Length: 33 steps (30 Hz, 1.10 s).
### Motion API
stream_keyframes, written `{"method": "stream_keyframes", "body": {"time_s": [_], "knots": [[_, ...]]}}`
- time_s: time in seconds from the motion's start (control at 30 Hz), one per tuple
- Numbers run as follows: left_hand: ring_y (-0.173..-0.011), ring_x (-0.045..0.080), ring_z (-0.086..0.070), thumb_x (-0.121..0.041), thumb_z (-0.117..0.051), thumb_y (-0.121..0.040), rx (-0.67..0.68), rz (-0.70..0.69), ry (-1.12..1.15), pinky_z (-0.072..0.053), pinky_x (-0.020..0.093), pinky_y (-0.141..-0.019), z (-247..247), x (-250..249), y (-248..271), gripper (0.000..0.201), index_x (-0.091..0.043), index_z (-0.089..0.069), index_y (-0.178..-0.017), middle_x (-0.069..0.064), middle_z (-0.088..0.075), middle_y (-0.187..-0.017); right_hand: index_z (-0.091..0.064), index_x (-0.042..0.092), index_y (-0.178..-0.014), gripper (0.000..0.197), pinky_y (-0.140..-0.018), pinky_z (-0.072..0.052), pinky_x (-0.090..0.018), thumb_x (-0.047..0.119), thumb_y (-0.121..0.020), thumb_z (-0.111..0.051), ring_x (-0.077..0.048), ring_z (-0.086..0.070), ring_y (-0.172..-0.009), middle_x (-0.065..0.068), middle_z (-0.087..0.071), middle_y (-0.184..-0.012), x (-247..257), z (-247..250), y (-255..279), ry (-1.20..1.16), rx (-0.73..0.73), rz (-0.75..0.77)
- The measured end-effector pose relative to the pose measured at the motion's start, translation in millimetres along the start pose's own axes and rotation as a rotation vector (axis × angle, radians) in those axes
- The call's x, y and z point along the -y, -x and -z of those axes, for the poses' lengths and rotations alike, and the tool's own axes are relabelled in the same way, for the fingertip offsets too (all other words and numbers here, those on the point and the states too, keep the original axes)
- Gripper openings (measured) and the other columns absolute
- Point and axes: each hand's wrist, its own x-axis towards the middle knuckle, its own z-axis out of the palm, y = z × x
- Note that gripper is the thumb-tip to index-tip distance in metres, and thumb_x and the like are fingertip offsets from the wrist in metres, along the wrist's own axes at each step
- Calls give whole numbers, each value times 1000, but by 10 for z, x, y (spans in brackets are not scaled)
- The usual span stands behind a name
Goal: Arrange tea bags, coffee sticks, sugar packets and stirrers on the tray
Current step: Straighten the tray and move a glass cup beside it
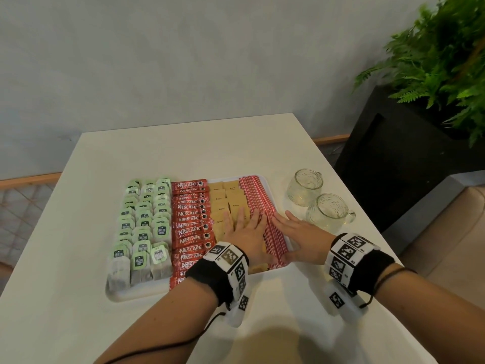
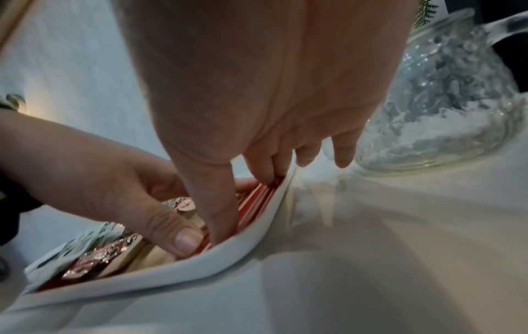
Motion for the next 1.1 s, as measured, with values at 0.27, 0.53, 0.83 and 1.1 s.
{"method": "stream_keyframes", "body": {"time_s": [0.27, 0.53, 0.83, 1.1], "knots": [[-140, 39, 34, -76, -67, -66, 31, 149, 111, 19, 68, -108, 107, 376, 326, 137, -25, 29, -149, 11, 36, -155, 14, 27, -152, 122, -122, -3, -42, 68, -71, -66, -10, 20, -145, 8, 21, -159, 314, 79, 108, -300, -226, 65], [-132, 46, 42, -81, -74, -46, -121, 453, 146, 13, 75, -106, -120, 838, 797, 157, -31, 40, -142, 18, 51, -143, 39, 26, -141, 161, -117, 12, -52, 86, -38, -69, -32, 40, -136, -12, 43, -148, 822, -176, -48, -266, -276, -123], [-138, 51, 30, -83, -76, -34, -12, 632, 323, -3, 80, -104, -246, 1318, 1169, 164, -37, 45, -136, 10, 55, -141, 47, 31, -133, 170, -116, 9, -56, 82, -28, -76, -43, 30, -138, -21, 39, -148, 808, -245, -108, -354, -256, -246], [-145, 50, 2, -76, -83, -31, -33, 603, 413, -30, 71, -105, -191, 1489, 1059, 166, -42, 36, -142, 5, 56, -141, 51, 42, -125, 167, -118, 1, -55, 80, -27, -78, -43, 16, -144, -20, 35, -152, 780, -97, -281, -348, -261, -235]]}}
